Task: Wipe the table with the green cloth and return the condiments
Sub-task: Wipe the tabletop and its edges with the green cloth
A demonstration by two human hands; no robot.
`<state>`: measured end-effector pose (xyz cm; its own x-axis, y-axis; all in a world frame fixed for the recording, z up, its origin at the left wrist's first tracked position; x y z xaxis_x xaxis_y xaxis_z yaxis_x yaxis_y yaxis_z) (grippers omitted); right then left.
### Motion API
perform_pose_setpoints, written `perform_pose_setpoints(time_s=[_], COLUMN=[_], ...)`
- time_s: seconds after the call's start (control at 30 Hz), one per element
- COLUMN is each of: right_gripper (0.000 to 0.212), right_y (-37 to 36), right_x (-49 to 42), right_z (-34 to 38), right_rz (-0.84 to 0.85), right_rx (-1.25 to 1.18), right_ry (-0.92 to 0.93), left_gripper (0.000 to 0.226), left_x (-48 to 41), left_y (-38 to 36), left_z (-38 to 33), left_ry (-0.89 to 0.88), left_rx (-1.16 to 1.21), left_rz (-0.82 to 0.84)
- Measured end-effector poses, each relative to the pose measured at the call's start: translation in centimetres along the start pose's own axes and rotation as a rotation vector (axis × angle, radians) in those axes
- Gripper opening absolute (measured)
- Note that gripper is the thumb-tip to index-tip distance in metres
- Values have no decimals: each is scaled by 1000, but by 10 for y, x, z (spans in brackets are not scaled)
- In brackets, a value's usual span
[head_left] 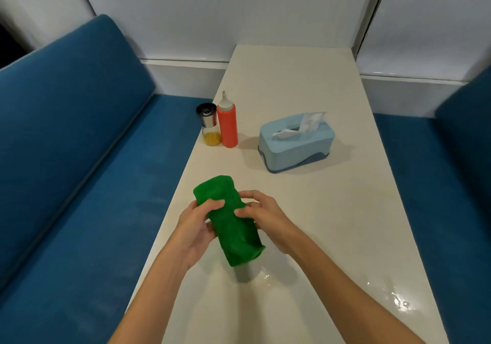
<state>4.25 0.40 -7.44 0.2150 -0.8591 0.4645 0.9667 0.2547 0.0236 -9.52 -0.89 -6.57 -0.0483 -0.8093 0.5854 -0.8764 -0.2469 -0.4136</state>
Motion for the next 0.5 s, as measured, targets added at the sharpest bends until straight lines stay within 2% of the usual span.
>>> perform_pose_setpoints(time_s=[0.13, 0.23, 0.33, 0.5], right_gripper=[37, 36, 29, 32], right_y=[54, 91, 135, 228], right_x=[13, 23, 29, 18], right_z=[8, 13, 21, 45], right_rz=[6, 9, -19, -193], right_rx=[135, 225, 260, 392], right_ry=[-16, -4, 25, 128], left_gripper=[42, 49, 47, 42], left_x=[-10, -22, -37, -74], left_y=[-42, -81, -129, -203], left_z=[14, 25, 35, 48], left_ry=[186, 250, 226, 145], left_rx=[-72, -238, -378, -302], left_rz=[89, 131, 174, 194])
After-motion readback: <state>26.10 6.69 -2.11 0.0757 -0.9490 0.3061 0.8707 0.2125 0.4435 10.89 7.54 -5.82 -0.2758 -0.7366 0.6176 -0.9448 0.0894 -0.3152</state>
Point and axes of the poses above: each hand's wrist, its own x-axis away from the middle knuckle, its own y-axis out of the back of the hand, z = x × y, the point moved 8 cm from there along -x, towards the middle knuckle, and after that the axes turned 6 degrees about x, right-handed, at the moved point
